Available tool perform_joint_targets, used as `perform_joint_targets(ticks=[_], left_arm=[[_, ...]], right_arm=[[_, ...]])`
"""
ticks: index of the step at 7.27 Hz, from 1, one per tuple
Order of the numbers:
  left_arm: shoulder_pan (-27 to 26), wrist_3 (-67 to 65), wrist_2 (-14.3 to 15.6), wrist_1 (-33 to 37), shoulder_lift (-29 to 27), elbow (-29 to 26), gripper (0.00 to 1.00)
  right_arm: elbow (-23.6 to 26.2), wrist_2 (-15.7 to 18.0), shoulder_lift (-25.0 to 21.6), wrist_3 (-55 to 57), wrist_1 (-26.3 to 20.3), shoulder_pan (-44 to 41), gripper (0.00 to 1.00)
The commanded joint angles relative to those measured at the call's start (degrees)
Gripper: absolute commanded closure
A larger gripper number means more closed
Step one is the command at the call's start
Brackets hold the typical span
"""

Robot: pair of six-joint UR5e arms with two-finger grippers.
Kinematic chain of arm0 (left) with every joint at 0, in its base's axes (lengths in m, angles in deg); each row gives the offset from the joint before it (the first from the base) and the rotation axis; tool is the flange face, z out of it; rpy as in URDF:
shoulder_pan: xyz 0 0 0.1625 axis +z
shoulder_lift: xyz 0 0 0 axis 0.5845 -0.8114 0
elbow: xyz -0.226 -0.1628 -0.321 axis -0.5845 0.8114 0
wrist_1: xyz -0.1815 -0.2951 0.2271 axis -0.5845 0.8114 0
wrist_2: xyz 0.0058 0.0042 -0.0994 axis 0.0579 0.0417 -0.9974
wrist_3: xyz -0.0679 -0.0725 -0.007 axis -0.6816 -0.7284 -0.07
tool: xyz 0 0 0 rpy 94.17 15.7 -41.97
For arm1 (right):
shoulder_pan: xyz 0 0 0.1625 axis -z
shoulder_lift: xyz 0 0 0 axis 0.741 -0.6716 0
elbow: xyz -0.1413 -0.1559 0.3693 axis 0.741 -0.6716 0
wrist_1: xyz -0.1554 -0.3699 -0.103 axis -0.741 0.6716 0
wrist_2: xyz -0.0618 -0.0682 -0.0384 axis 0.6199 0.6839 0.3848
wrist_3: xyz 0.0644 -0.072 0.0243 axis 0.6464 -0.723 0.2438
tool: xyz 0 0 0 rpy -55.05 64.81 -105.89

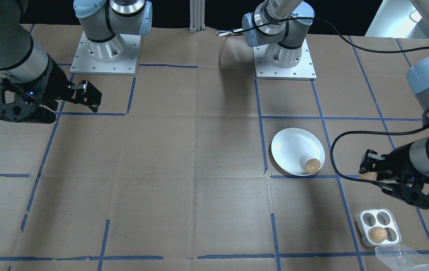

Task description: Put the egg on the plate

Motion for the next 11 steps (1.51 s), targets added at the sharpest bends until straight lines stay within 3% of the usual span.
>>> perform_joint_targets(ticks=[1,2,5,6,7,8,9,11], left_arm=[[-3.64,-17.98,-4.57,-2.72,4.97,10.76,0.74],[-3.91,-22.14,-6.33,-7.97,5.51,16.11,0.74],[-4.01,-23.76,-6.53,-34.03,6.04,35.09,0.72],[-4.01,-23.76,-6.61,-36.04,6.47,37.15,0.65],[-3.92,-23.85,-6.44,-35.97,7.17,37.0,0.16],[-3.92,-23.85,-6.09,-35.79,8.49,36.91,0.0],[-3.92,-23.85,-5.91,-34.57,9.54,36.3,0.0],[-3.92,-23.85,-5.82,-25.39,12.35,31.49,0.0]], right_arm=[[0.0,0.0,0.0,0.0,0.0,0.0,0.0],[0.0,0.0,0.0,0.0,0.0,0.0,0.0],[0.0,0.0,0.0,0.0,0.0,0.0,0.0],[0.0,0.0,0.0,0.0,0.0,0.0,0.0],[0.0,0.0,0.0,0.0,0.0,0.0,0.0],[0.0,0.0,0.0,0.0,0.0,0.0,0.0],[0.0,0.08,0.0,0.0,0.0,0.0,0.0],[0.0,0.0,0.0,0.0,0.0,0.0,0.0]])
